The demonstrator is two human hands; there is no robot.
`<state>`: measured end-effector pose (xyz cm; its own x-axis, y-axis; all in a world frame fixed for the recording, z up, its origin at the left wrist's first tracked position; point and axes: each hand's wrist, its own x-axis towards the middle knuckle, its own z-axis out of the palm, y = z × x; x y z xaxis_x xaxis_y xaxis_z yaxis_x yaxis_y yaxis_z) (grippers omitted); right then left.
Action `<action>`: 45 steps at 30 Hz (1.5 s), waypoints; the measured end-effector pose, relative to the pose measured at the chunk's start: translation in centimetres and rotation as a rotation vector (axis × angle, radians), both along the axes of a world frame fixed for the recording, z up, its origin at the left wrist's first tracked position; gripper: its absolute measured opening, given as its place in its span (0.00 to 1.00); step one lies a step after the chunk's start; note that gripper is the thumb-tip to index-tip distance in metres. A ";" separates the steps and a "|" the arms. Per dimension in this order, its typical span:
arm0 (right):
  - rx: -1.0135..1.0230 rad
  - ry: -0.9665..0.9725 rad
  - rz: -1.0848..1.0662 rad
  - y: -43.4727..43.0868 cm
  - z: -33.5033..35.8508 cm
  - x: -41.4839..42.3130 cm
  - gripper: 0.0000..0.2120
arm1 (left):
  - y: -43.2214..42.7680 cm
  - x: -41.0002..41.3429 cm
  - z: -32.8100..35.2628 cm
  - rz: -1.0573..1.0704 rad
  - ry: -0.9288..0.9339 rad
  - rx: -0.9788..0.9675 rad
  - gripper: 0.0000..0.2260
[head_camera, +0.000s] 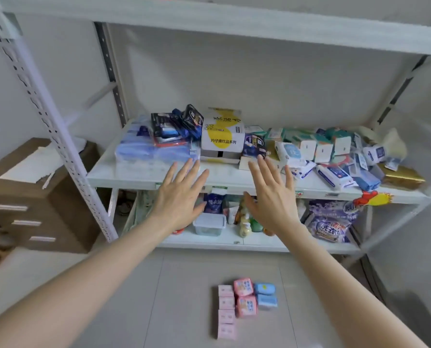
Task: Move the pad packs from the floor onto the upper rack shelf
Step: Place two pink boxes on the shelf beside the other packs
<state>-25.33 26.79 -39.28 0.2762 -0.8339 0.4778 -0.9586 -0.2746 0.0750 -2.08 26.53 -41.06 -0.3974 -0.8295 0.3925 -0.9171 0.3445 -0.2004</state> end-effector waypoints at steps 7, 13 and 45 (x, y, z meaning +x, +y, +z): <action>0.180 -0.012 -0.027 4.5 -10.7 -4.8 0.33 | 3.4 -3.8 -11.6 0.037 -0.001 0.213 0.35; 0.388 0.015 -0.052 7.5 -19.4 -8.4 0.34 | 6.3 -6.5 -19.7 0.074 -0.038 0.394 0.35; 1.003 -0.266 -0.085 8.9 -78.5 -11.6 0.37 | 1.7 -9.1 -76.6 0.042 0.144 0.930 0.33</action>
